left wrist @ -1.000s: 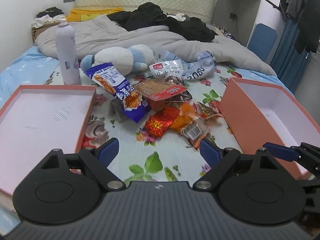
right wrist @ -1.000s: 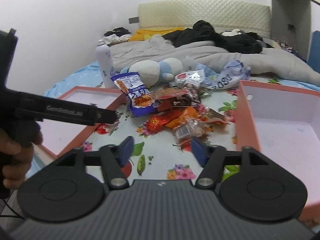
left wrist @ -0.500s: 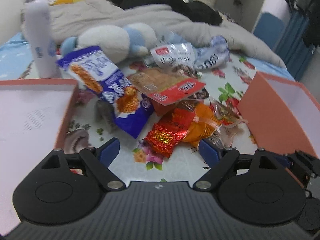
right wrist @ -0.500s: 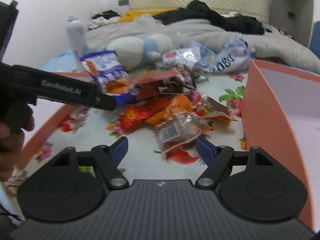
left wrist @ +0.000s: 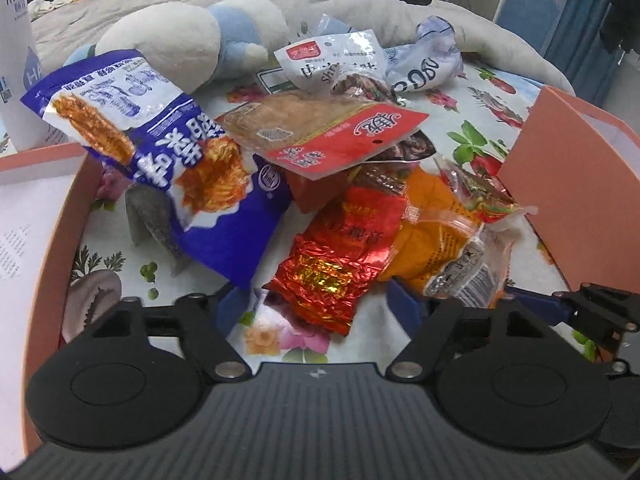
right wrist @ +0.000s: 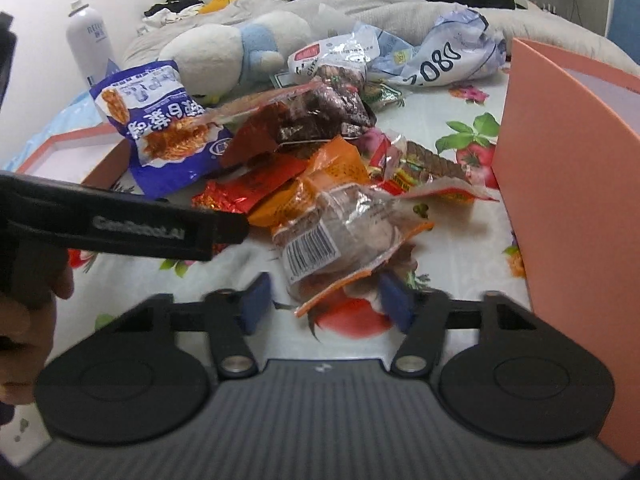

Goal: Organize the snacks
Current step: 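Grasp the red tea packet with the left tool while the right tool grasps the orange snack, then lift the red packet with the left tool while the right tool lifts the orange snack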

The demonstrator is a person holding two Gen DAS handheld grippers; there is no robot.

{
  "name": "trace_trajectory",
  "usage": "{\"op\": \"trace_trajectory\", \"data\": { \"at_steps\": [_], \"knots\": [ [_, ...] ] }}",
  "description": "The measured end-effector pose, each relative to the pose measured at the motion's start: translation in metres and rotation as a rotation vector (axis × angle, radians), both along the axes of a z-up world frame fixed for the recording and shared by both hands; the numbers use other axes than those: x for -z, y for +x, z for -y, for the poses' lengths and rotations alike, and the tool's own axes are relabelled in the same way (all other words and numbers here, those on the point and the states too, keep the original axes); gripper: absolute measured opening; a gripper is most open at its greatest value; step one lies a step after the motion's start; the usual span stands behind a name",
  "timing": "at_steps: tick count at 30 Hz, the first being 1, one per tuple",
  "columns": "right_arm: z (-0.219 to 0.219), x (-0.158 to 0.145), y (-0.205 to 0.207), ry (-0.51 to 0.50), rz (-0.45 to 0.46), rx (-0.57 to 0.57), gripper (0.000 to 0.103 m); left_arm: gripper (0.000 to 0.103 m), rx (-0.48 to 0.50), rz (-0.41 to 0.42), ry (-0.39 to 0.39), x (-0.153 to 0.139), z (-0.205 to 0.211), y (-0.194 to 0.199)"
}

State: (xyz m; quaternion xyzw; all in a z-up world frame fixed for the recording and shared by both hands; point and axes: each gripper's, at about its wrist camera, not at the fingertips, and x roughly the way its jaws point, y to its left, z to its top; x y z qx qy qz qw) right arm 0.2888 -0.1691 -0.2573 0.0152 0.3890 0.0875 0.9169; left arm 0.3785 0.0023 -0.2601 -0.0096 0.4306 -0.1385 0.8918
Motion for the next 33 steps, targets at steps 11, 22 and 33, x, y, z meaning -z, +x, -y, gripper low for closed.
{"op": "trace_trajectory", "data": {
  "at_steps": [11,22,33],
  "knots": [
    [0.001,-0.015,-0.014,0.025,0.011,-0.005,0.016,0.055,0.029,0.018,0.014,-0.001,0.005,-0.018],
    [0.007,-0.028,-0.072,0.042,-0.030,-0.040,0.013,0.054,-0.066,-0.011,0.013,-0.019,-0.001,-0.087],
    [0.011,-0.039,-0.152,0.012,-0.085,-0.090,0.012,0.054,-0.109,-0.032,-0.009,-0.041,-0.005,-0.178]
  ]
}}
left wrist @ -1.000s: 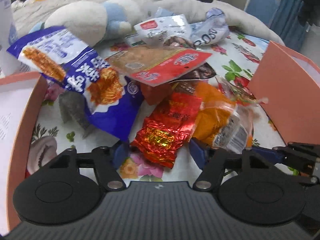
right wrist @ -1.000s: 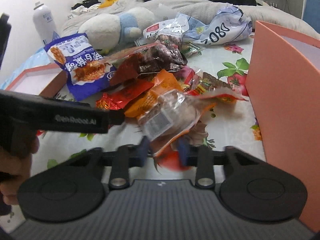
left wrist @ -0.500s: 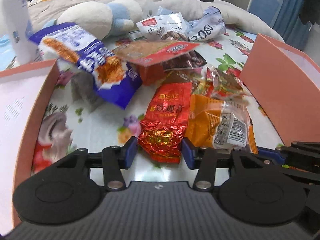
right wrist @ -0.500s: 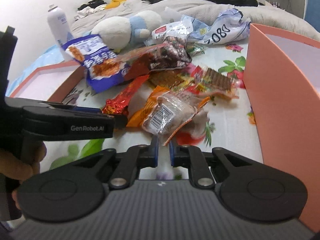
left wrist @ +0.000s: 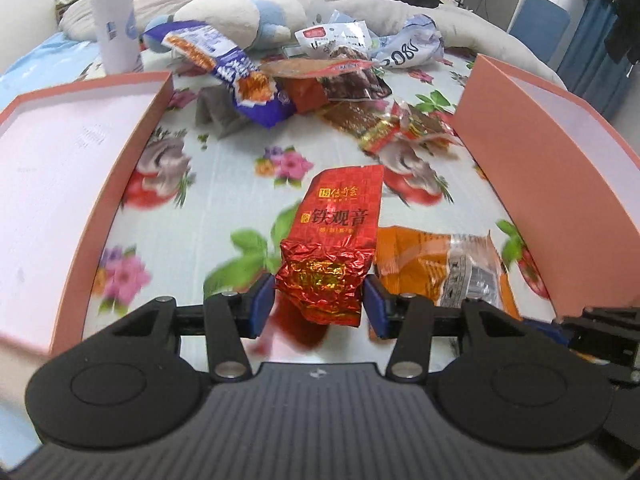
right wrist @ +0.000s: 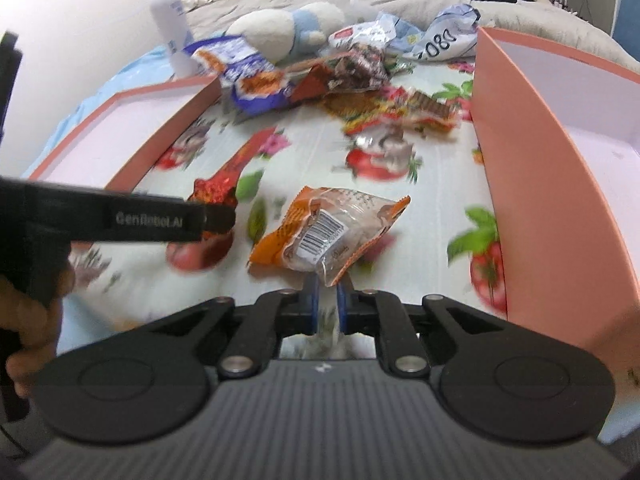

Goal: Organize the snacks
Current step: 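Lift the red packet with the left tool while the right tool lifts the orange snack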

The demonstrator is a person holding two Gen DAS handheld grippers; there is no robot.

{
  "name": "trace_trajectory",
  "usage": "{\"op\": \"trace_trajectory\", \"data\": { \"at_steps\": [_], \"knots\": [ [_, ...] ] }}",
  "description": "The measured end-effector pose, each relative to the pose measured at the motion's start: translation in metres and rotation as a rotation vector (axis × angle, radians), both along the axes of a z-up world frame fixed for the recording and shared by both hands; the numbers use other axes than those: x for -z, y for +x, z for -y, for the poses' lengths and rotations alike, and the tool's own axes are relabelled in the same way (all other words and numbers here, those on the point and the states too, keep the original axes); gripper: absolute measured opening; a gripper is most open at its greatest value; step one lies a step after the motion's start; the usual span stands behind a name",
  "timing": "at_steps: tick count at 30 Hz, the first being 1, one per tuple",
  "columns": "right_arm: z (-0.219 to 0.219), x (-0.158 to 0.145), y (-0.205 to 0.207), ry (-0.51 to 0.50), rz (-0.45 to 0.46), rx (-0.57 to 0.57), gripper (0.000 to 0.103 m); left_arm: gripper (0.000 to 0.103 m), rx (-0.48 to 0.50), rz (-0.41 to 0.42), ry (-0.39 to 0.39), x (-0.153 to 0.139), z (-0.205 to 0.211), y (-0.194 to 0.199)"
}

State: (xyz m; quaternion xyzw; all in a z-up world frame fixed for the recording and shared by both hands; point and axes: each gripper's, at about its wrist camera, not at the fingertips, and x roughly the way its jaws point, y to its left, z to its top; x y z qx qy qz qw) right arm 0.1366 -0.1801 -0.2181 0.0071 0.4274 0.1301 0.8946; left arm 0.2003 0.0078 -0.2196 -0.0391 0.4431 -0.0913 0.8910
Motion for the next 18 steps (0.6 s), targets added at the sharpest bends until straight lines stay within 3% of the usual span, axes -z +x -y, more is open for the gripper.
{"op": "trace_trajectory", "data": {
  "at_steps": [5,7,8,9,14,18],
  "knots": [
    [0.003,-0.011,-0.018,-0.019,-0.050,-0.005,0.015,0.054,-0.029,-0.018,-0.014,0.002,-0.009,-0.026],
    [0.006,-0.020,-0.020,-0.030,-0.034,-0.034,0.031,0.054,-0.042,-0.026,-0.023,0.005,-0.013,-0.031],
    [0.006,-0.023,-0.021,-0.045,-0.018,-0.055,0.047,0.054,-0.050,-0.033,-0.031,0.007,-0.015,-0.032],
    [0.005,-0.026,-0.022,-0.062,0.000,-0.081,0.055,0.054,-0.053,-0.038,-0.036,0.009,-0.016,-0.033],
    [-0.002,-0.026,-0.013,-0.169,0.047,-0.231,0.070,0.054,-0.067,-0.054,-0.047,0.015,-0.017,-0.033],
    [-0.010,-0.020,0.003,-0.260,0.090,-0.311,0.070,0.054,-0.078,-0.060,-0.047,0.017,-0.018,-0.033]
  ]
}}
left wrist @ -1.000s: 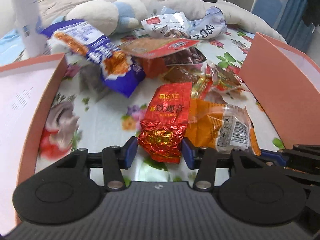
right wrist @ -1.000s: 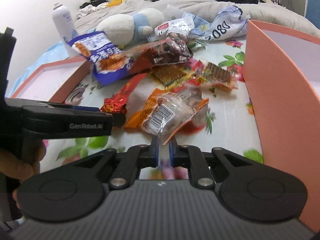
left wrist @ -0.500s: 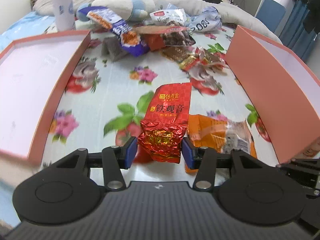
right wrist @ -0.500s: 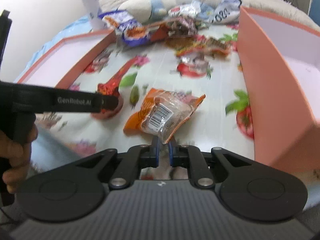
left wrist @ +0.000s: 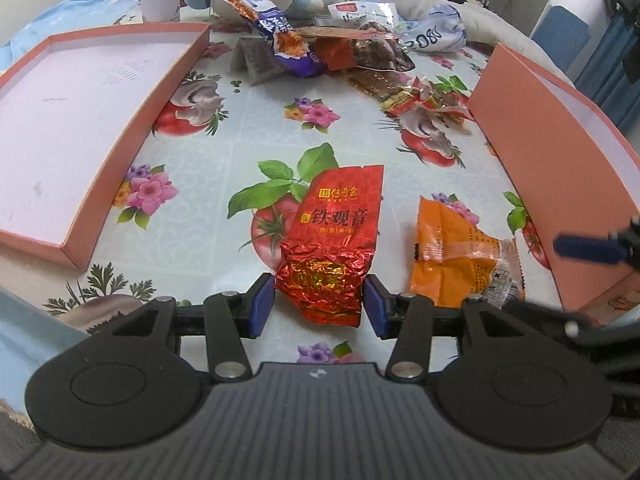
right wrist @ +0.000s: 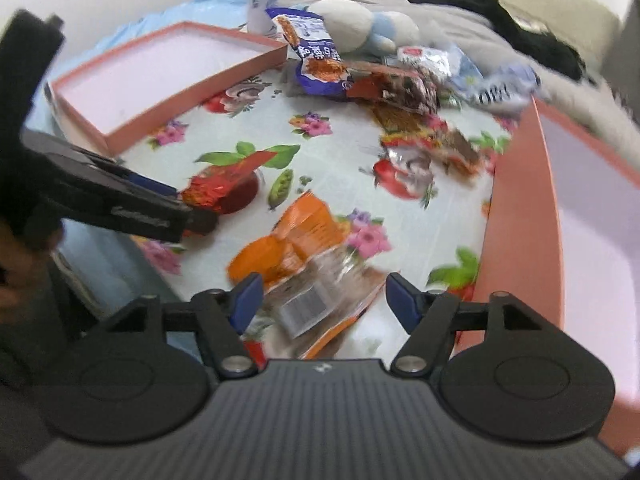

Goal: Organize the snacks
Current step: 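Lift the red packet with the left tool while the right tool lifts the orange snack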

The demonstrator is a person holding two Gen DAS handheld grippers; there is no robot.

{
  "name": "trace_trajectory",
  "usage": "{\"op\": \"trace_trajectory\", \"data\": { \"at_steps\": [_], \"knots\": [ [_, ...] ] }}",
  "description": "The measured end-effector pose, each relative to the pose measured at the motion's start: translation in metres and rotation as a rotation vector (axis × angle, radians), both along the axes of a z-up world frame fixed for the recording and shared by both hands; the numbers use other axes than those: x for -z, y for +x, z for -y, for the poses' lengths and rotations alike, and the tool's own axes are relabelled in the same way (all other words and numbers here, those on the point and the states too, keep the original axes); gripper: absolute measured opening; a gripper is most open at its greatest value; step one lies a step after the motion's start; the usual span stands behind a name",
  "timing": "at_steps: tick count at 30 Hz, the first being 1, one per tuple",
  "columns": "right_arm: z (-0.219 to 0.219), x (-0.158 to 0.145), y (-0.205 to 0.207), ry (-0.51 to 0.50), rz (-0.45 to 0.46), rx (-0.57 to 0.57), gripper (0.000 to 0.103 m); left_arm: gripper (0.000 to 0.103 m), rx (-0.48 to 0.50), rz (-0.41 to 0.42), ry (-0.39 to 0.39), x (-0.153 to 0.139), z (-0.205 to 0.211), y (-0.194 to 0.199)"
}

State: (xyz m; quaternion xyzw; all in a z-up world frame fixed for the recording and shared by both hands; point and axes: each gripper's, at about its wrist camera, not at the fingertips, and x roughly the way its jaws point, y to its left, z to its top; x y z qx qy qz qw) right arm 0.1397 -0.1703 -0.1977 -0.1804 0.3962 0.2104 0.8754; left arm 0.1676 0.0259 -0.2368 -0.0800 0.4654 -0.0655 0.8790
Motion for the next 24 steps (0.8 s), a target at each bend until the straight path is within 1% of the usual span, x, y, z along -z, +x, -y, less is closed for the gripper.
{"op": "trace_trajectory", "data": {
  "at_steps": [2,6,7,8,9,11,12,14,16,19,20,21,22,24],
  "knots": [
    [-0.005,0.004,0.004,-0.021,0.002,-0.061,0.070,0.054,-0.001,-0.002,0.003,0.002,0.000,0.000],
    [-0.018,0.021,0.011,-0.110,-0.018,-0.181,0.070,0.054,-0.009,-0.002,0.003,0.003,0.000,0.002],
    [-0.021,0.025,0.011,-0.139,-0.022,-0.213,0.070,0.054,-0.013,-0.004,0.001,0.003,0.000,0.002],
    [-0.024,0.028,0.010,-0.161,-0.005,-0.235,0.075,0.054,-0.018,-0.006,-0.003,0.003,-0.001,0.003],
    [-0.025,0.030,0.010,-0.176,0.007,-0.250,0.076,0.054,-0.021,-0.006,-0.005,0.003,-0.001,0.003],
    [-0.024,0.035,0.016,-0.172,0.001,-0.240,0.077,0.054,-0.028,-0.004,-0.007,0.003,-0.001,0.003],
    [-0.024,0.037,0.018,-0.167,-0.004,-0.231,0.080,0.054,-0.029,-0.002,-0.006,0.004,0.000,0.004],
    [-0.023,0.039,0.024,-0.152,-0.001,-0.218,0.082,0.054,-0.028,0.002,-0.005,0.004,0.000,0.004],
    [-0.023,0.041,0.029,-0.147,0.005,-0.211,0.082,0.054,-0.033,0.003,-0.007,0.005,0.000,0.004],
    [-0.022,0.043,0.038,-0.108,-0.002,-0.179,0.081,0.054,-0.041,0.004,-0.015,0.004,0.000,0.005],
    [-0.022,0.043,0.040,-0.105,-0.002,-0.170,0.078,0.054,-0.041,0.005,-0.016,0.004,0.000,0.005],
    [-0.022,0.043,0.041,-0.109,0.006,-0.159,0.070,0.054,-0.042,0.006,-0.018,0.004,-0.001,0.005],
    [-0.022,0.043,0.042,-0.105,0.007,-0.152,0.070,0.054,-0.043,0.007,-0.021,0.004,-0.001,0.005],
    [-0.021,0.042,0.042,-0.091,0.004,-0.140,0.063,0.054,-0.049,0.010,-0.025,0.003,-0.002,0.006]
  ]
}}
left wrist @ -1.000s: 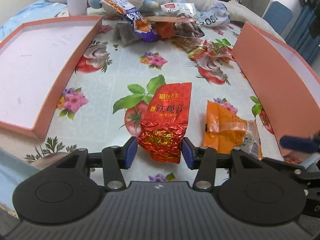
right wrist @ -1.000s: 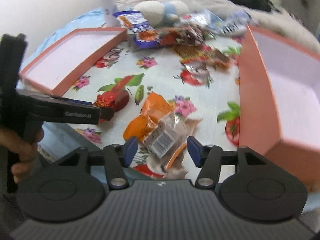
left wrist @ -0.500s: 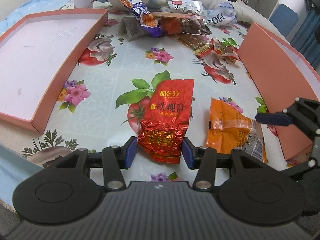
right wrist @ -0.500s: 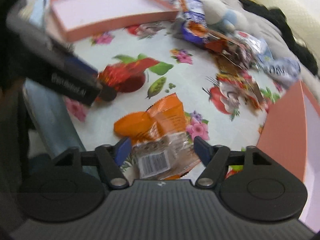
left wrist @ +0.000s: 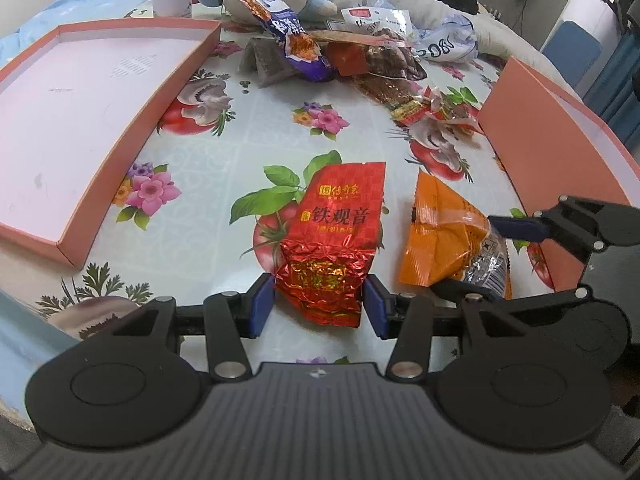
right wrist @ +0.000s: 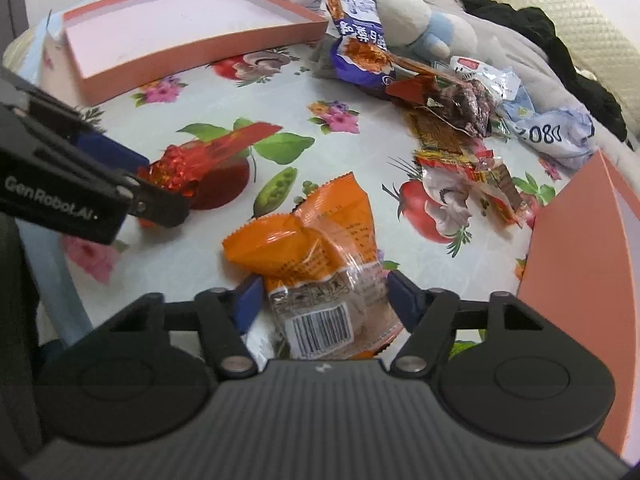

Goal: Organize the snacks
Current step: 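Lift the red packet with the left tool while the right tool lifts the orange snack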

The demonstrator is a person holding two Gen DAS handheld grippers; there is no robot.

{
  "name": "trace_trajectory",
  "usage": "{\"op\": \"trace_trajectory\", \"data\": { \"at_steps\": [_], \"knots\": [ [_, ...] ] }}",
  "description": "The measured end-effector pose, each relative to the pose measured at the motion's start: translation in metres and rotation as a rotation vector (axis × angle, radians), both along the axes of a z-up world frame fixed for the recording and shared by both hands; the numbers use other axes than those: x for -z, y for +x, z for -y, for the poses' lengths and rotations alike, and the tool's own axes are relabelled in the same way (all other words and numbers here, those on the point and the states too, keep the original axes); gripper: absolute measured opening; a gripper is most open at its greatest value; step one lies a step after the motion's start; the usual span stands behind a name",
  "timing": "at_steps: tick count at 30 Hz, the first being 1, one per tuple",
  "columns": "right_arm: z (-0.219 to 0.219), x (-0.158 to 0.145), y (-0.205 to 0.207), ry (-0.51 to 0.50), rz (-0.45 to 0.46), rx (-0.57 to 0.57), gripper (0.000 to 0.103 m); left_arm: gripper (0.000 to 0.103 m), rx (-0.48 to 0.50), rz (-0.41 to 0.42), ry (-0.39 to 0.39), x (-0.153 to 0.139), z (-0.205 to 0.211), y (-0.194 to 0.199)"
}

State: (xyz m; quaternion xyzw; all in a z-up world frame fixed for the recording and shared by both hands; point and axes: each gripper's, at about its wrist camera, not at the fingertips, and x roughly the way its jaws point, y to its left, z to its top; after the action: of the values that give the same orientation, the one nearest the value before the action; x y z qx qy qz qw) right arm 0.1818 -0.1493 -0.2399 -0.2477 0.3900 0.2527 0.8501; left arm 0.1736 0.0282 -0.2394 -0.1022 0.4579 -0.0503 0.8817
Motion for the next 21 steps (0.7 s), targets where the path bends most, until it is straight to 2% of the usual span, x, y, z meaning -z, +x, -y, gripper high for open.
{"op": "trace_trajectory", "data": {
  "at_steps": [3,8,21],
  "knots": [
    [0.001,-0.005,-0.001,0.006,0.008,0.026,0.055,0.054,-0.014,0.008,-0.007,-0.003,-0.003,0.000],
    [0.010,-0.028,-0.004,0.065,0.025,0.108,0.051,0.054,-0.039,0.030,-0.039,-0.017,-0.007,-0.003],
    [0.061,-0.099,-0.033,0.311,0.059,0.370,0.050,0.054,-0.026,0.129,-0.065,-0.095,0.024,-0.020]
  ]
}}
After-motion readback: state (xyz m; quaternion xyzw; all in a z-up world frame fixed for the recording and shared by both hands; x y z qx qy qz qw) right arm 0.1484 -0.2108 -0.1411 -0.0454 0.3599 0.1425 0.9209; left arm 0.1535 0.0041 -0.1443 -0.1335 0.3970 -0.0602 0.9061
